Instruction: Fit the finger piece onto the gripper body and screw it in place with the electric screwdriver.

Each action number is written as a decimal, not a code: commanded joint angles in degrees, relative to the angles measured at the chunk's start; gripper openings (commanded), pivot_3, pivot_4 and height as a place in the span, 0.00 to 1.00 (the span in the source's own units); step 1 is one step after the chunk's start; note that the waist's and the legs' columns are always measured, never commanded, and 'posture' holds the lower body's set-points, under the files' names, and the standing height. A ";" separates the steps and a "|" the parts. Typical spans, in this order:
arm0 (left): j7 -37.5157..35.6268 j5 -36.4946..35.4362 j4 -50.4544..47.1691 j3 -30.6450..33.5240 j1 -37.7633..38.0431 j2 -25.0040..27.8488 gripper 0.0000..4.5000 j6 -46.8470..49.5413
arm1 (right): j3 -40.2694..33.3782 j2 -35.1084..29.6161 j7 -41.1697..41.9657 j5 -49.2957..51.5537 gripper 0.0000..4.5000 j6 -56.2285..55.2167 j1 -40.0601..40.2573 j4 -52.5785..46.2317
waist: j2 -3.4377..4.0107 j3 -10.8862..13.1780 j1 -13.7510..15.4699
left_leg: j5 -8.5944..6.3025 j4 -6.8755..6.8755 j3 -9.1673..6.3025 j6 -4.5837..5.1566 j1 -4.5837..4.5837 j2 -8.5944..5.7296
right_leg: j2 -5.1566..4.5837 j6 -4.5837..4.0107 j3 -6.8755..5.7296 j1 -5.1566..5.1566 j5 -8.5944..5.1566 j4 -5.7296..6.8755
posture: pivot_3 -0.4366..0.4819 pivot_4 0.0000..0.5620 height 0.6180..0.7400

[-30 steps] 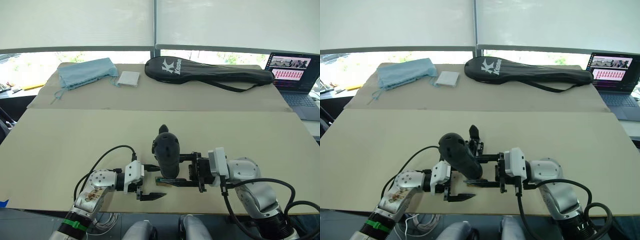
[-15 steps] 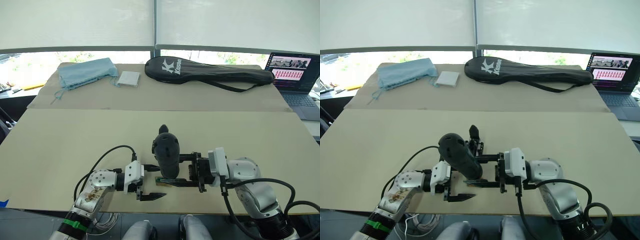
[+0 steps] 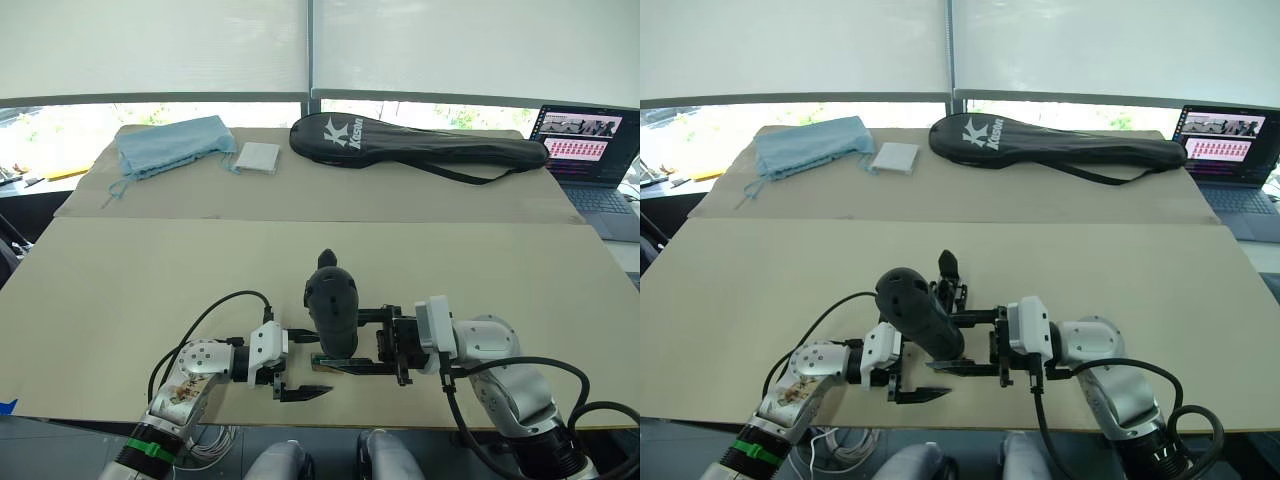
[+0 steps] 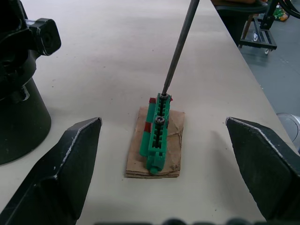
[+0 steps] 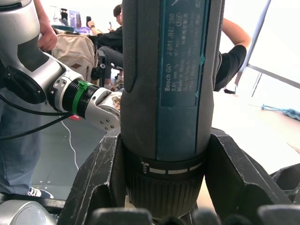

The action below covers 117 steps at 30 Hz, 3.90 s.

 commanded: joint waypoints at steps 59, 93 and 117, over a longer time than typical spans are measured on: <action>-1.26 -3.17 -1.74 1.05 2.17 0.87 1.00 0.13 | -0.52 0.86 -2.03 2.88 0.43 0.39 -1.57 -1.90 | -0.01 -0.06 -0.22 | 0.00 -0.03 0.00 0.00 0.02 0.00 | 0.02 0.00 0.05 -0.02 0.00 0.00 | 0.48 0.27 1.00; -3.49 -17.79 -8.00 18.12 3.64 12.10 1.00 8.79 | -5.36 -2.21 -6.81 10.83 0.43 7.03 -6.31 -10.97 | -0.07 -0.01 -0.26 | 0.00 -0.05 0.00 -0.01 -0.03 0.02 | 0.07 -0.01 -0.03 -0.15 0.00 -0.02 | 0.48 0.27 1.00; -4.75 -23.17 -1.06 23.57 -6.64 12.16 1.00 19.76 | -15.81 -4.13 -11.82 19.37 0.43 14.56 -18.17 -3.00 | -0.11 0.01 -0.39 | 0.01 -0.09 0.07 -0.02 -0.08 0.01 | 0.08 -0.02 -0.31 -0.16 0.01 0.00 | 0.48 0.27 1.00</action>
